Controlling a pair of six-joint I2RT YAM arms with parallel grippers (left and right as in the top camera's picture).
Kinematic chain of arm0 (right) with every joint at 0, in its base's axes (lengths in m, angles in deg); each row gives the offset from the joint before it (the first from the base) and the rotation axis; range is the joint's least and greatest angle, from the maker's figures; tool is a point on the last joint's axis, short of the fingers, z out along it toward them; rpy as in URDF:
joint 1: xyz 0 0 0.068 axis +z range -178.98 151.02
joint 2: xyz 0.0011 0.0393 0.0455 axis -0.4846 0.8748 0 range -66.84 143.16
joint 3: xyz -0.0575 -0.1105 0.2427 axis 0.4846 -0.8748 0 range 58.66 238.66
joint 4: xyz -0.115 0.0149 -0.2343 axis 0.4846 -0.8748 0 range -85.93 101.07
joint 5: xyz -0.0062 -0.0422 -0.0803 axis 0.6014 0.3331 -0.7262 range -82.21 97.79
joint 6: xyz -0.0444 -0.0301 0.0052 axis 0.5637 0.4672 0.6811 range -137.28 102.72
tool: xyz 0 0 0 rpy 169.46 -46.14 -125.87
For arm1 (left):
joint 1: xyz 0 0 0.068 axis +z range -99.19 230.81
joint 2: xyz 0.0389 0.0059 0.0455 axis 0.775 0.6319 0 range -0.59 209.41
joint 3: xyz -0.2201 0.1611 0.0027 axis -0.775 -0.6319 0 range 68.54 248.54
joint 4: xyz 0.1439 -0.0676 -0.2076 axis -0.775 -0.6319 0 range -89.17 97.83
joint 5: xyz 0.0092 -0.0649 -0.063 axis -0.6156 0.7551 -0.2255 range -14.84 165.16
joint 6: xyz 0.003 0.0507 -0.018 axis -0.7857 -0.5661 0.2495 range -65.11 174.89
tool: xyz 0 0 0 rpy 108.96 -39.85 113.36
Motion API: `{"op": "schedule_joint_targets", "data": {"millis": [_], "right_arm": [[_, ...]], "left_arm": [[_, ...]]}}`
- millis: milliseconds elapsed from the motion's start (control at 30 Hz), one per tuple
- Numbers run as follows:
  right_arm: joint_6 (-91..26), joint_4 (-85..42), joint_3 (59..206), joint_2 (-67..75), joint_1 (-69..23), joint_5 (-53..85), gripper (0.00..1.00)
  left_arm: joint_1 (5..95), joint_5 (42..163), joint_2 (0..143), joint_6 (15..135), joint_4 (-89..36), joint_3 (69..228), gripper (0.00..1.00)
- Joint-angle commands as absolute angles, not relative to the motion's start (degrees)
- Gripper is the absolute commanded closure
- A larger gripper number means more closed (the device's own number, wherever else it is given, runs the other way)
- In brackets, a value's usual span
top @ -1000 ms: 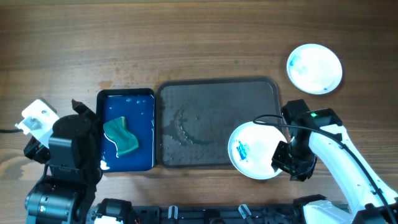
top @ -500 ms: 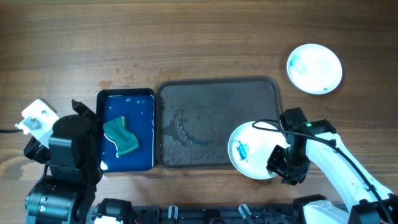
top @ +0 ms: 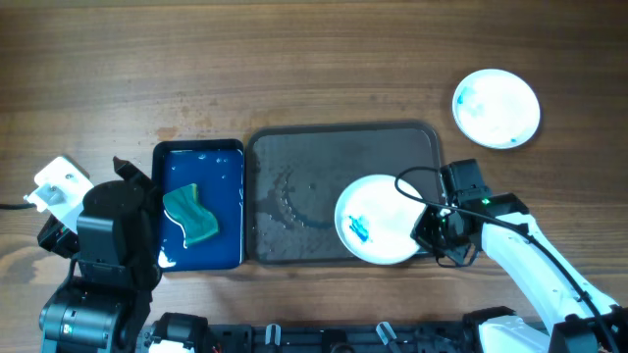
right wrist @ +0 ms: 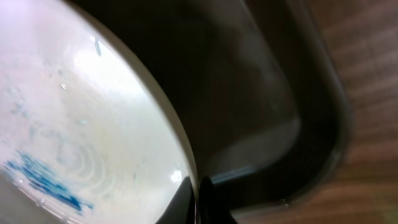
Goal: Clean dirty plates on tray and stack at the side
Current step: 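Grasp the rim and pull the plate toward the tray center, then grasp the green sponge in the blue tray with the left gripper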
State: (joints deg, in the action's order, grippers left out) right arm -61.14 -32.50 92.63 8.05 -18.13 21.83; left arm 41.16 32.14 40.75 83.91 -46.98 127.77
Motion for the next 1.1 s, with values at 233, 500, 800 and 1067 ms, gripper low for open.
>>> {"op": "schedule_joint_targets", "data": {"millis": [233, 500, 800, 1067], "right_arm": [[-57.10, -18.45, 91.98, 12.82, -17.89, 19.65, 0.95], [-54.74, -17.02, 91.98, 21.82, -17.89, 20.11, 0.95], [-54.21, -15.65, 91.98, 21.93, -17.89, 20.32, 0.95], [-53.25, -15.89, 91.98, 21.93, -17.89, 20.98, 0.95]], "left_arm": [[40.92, 32.01, 40.75, 83.80, -46.84, 128.09, 0.00], [40.92, 32.01, 40.77, 83.80, -46.84, 128.09, 0.00], [40.92, 56.27, 49.84, 83.86, -47.98, 127.57, 0.00], [40.92, 73.03, 85.56, 86.81, -55.11, 127.61, 0.00]]}}
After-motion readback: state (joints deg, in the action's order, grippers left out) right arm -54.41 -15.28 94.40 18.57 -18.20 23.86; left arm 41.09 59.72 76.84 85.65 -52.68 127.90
